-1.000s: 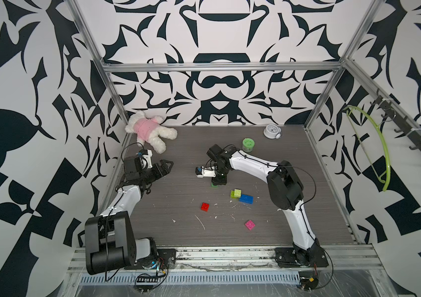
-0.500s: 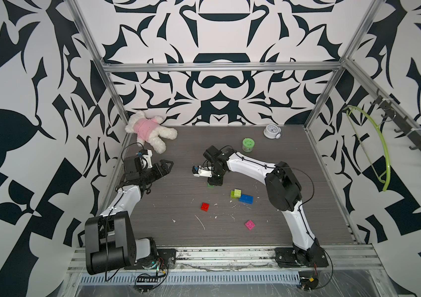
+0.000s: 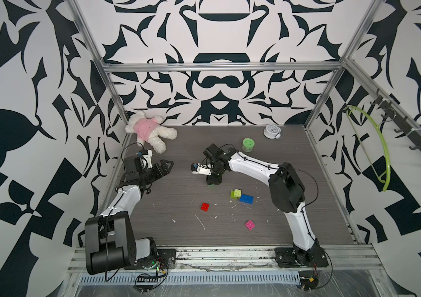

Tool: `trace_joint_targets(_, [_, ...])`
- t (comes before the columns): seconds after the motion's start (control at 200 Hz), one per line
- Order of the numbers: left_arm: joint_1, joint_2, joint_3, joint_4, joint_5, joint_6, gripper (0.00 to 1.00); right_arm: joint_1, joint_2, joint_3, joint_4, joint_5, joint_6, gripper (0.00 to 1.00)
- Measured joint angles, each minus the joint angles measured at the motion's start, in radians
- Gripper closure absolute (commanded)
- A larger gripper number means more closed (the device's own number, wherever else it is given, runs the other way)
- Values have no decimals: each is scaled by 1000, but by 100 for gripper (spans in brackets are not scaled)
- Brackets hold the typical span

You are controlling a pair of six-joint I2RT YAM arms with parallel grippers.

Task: Assemble the letter y with lego
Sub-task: Adjust the lego brick at the center of the board, then pick up the lego brick from the center of the board.

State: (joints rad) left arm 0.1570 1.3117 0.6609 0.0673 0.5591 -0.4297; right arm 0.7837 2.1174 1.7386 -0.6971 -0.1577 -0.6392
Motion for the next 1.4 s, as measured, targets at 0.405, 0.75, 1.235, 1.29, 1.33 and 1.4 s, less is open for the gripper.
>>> trace_joint_targets(0.405, [0,0,0,0,8,-5,7,-168,-338,-346,-77,10,-50,47])
trace_joint_targets(0.75, [0,0,0,0,10,-8,7,-149,-393,-490,-75,-30,-63,44])
trace_joint_targets(1.235, [0,0,0,0,10,-8,7,-98,-310,-499,-11,-16,-25,46])
trace_joint_targets(1.29, [0,0,0,0,10,-8,7,-94,-304,-502,-8,-11,-23,47])
trace_joint_targets(1.33, [0,0,0,0,10,-8,7,-93,-300,-502,-8,-9,-22,47])
trace_joint_targets(1.4, [0,0,0,0,10,-8,7,-92,-295,-503,-6,0,-22,48])
